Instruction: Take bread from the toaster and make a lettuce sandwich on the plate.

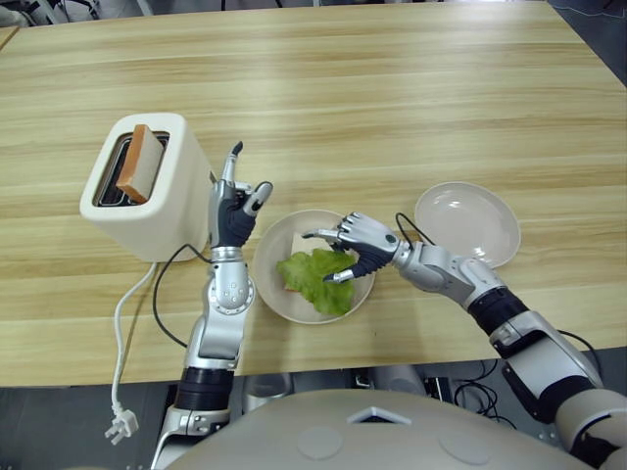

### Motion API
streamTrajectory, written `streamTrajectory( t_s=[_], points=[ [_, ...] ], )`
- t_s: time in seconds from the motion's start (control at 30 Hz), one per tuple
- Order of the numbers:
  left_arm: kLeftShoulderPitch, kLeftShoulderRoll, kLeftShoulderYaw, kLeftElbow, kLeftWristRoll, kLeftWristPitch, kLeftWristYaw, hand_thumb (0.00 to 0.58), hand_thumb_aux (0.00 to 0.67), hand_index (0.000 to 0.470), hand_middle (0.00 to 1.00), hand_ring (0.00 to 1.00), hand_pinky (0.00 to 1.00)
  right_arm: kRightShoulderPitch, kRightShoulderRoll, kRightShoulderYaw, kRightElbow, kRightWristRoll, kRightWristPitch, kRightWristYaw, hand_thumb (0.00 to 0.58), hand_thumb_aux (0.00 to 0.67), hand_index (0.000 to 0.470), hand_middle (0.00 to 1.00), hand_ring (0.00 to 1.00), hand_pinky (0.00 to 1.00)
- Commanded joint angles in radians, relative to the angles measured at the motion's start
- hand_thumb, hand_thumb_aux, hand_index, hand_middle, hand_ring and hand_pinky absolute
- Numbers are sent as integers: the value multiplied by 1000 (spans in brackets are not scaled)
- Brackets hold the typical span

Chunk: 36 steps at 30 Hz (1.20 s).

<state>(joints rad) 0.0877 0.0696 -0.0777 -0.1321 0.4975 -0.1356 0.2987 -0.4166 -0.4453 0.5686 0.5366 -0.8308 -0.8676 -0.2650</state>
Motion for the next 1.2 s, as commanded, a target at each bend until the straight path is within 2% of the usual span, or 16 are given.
streamTrajectory(
  t_s=[0.03, 0.33, 0.57, 0.73, 0.77, 0.8, 0.83, 0.9, 0.93, 0.97, 1.0, 1.03, 1.07, 1.17, 1.2],
  points=[
    [-3, -4, -7, 25, -15, -1, -3, 0, 0, 0, 1000, 1000, 1000, -2, 2, -7, -2, -9, 8, -2, 0, 0, 0, 0, 0, 0],
    [7, -5, -7, 29, -30, -6, -10, 0, 0, 0, 1000, 1000, 1000, -4, 2, -12, 6, -6, 18, -5, 0, 0, 0, 0, 0, 0],
    [10, -5, -15, 31, -36, -10, -11, 0, 0, 0, 1000, 1000, 1000, -38, -18, -19, 58, -62, 148, -20, 0, 0, 0, 0, 0, 0],
    [10, 5, -5, -15, -28, -19, -6, 0, 0, 0, 1000, 1000, 1000, -1, -22, 10, 53, -78, 215, 11, 0, 0, 0, 0, 0, 0],
    [9, 6, -4, -19, -28, -19, -6, 0, 0, 0, 773, 773, 773, 8, -23, 14, 45, -80, 222, 14, 0, 0, 0, 0, 0, 0],
    [6, 7, -3, -13, -28, -18, -7, 0, 0, 0, 251, 251, 251, 19, -25, 27, 30, -104, 234, 6, 0, 0, 0, 0, 0, 0],
    [3, 8, -3, -6, -27, -16, -7, 0, 0, 0, 0, 0, 0, 29, -25, 40, 13, -126, 244, -3, 0, 0, 0, 0, 0, 0],
    [4, 10, -6, 1, -20, -13, -4, 0, 0, 0, 0, 0, 0, 50, -21, 59, -15, -154, 253, -13, 0, 0, 0, 0, 0, 0],
    [5, 9, -8, 1, -17, -12, -3, 0, 0, 0, 0, 0, 0, 56, -20, 66, -24, -164, 258, -18, 87, 53, 36, 0, 0, 0],
    [7, 8, -9, -1, -15, -11, -2, 0, 0, 0, 0, 0, 0, 60, -20, 72, -32, -173, 261, -23, 120, 74, 51, 0, 0, 0],
    [8, 7, -10, -1, -13, -10, -1, 0, 0, 0, 0, 0, 0, 64, -20, 76, -39, -179, 264, -25, 223, 145, 99, 0, 0, 0],
    [8, 6, -11, -1, -12, -10, -1, 0, 0, 0, 0, 0, 0, 66, -21, 79, -41, -182, 266, -26, 366, 263, 180, 0, 0, 0],
    [7, 6, -12, 1, -12, -10, -1, 0, 0, 0, 0, 0, 0, 67, -20, 83, -39, -183, 267, -25, 436, 336, 231, 0, 0, 0],
    [8, 4, -13, 3, -10, -11, 0, 0, 0, 0, 0, 0, 0, 65, -22, 89, -29, -184, 268, -28, 493, 410, 281, 0, 0, 0],
    [9, 4, -13, 6, -10, -12, 1, 0, 0, 0, 0, 0, 0, 64, -23, 89, -28, -183, 268, -30, 496, 415, 285, 0, 0, 0]
  ],
)
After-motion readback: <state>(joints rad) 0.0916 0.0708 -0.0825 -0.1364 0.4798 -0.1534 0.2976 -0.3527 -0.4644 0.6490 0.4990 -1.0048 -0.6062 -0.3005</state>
